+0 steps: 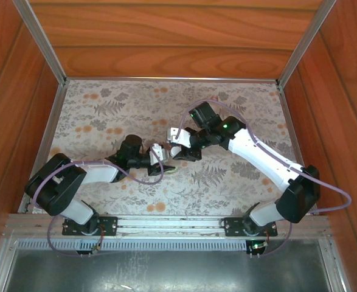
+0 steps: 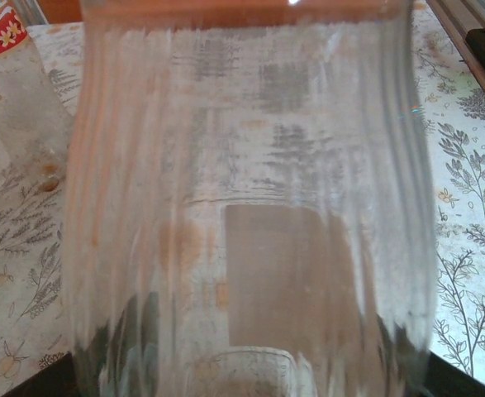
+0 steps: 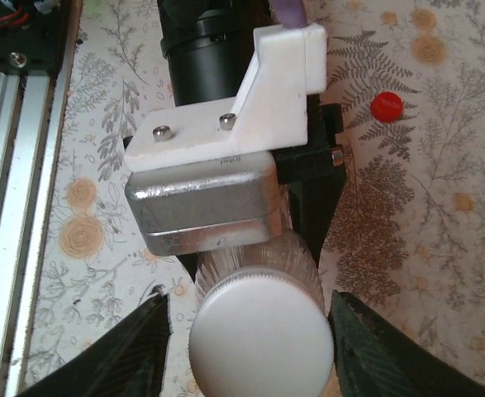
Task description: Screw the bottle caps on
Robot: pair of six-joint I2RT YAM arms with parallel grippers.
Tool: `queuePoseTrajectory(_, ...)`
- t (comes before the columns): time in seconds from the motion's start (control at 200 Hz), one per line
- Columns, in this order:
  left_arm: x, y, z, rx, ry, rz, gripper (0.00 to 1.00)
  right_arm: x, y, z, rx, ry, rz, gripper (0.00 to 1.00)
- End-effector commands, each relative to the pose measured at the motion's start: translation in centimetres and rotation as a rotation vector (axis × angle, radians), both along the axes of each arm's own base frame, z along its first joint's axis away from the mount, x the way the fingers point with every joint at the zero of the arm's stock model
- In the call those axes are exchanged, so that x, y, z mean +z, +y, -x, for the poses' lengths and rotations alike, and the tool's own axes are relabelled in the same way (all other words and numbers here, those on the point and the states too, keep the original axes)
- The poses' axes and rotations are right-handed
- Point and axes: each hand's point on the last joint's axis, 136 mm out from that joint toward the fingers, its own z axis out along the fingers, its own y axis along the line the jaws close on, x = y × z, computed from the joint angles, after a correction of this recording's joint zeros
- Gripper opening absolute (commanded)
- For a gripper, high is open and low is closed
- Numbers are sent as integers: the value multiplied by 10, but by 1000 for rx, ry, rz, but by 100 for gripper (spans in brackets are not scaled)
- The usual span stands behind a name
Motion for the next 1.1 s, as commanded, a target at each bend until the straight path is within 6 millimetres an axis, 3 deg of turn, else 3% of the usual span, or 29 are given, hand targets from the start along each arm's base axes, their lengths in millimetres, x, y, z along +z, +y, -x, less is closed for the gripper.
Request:
queuePoseTrajectory(0.0, 3, 2, 4, -23, 4, 10, 56, 5, 1, 8, 40, 47, -15, 47)
queuePoseTrajectory(0.09, 2, 2, 3, -22, 4, 6, 56, 4, 1, 10, 44, 68, -9, 38)
queuePoseTrajectory(0.305, 7, 2, -1, -1, 2, 12, 56, -5, -6, 7, -15, 85, 42, 28)
queuePoseTrajectory(0.445, 13, 3, -18, 91, -29, -1, 56, -9, -6, -13, -255, 159, 62, 9)
queuePoseTrajectory(0.595, 19, 12, -44, 252, -129, -51, 56, -9, -6, -23, -530, 316, 56, 0)
queuePoseTrajectory(0.82, 36, 18, -60, 361, -227, -64, 56, -20, -14, -23, -946, 506, 102, 0)
queuePoseTrajectory(0.905, 35, 17, -59, 361, -220, -62, 56, -17, -19, -23, -1028, 488, 130, 0)
queuePoseTrajectory(1.005, 29, 17, -55, 336, -171, -51, 56, -1, -26, -34, -1095, 438, 45, 19)
queuePoseTrajectory(1.1, 25, 14, -44, 259, -81, -11, 56, 20, -26, -43, -1052, 396, -74, 38)
